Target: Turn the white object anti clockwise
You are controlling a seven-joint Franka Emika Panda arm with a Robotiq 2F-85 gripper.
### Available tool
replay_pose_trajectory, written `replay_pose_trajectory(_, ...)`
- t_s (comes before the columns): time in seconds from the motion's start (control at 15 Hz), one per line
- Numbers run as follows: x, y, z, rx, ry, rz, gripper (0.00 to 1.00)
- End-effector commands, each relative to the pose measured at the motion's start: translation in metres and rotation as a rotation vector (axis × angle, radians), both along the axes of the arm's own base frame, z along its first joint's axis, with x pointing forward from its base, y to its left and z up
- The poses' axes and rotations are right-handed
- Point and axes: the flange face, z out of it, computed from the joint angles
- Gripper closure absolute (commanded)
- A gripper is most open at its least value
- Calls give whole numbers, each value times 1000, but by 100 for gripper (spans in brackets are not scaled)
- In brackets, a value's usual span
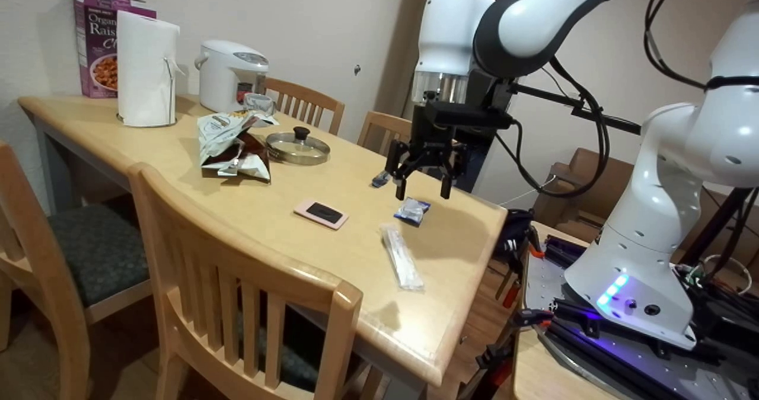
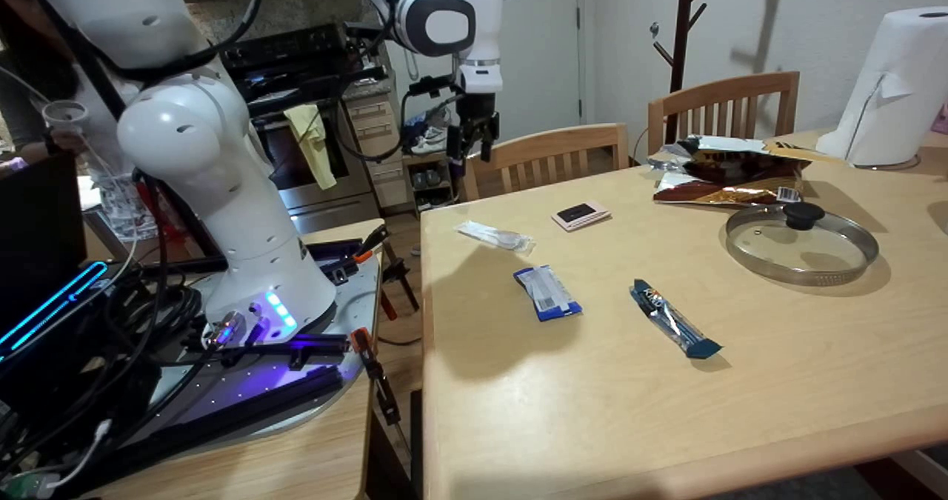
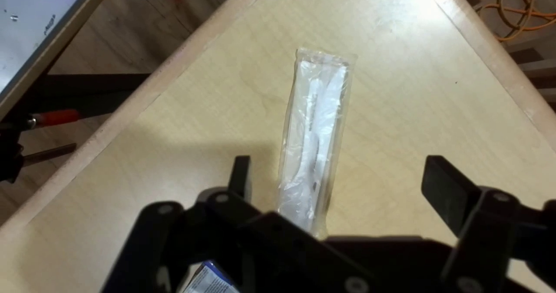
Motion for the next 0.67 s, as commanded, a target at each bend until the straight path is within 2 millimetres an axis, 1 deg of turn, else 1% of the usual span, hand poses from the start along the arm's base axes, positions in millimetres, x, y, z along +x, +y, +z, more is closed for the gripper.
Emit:
replay_pose_trajectory(0.0,21,-13,-28,-9,63,-22,0)
replay_pose_trajectory(0.2,30,-25,-55,4,116,-54,0)
replay_pose_trajectory(0.33,34,-29,-73,16,149,-57,0)
replay_pose_trajectory(0.6,43,-27,-99,23,193,-53,0)
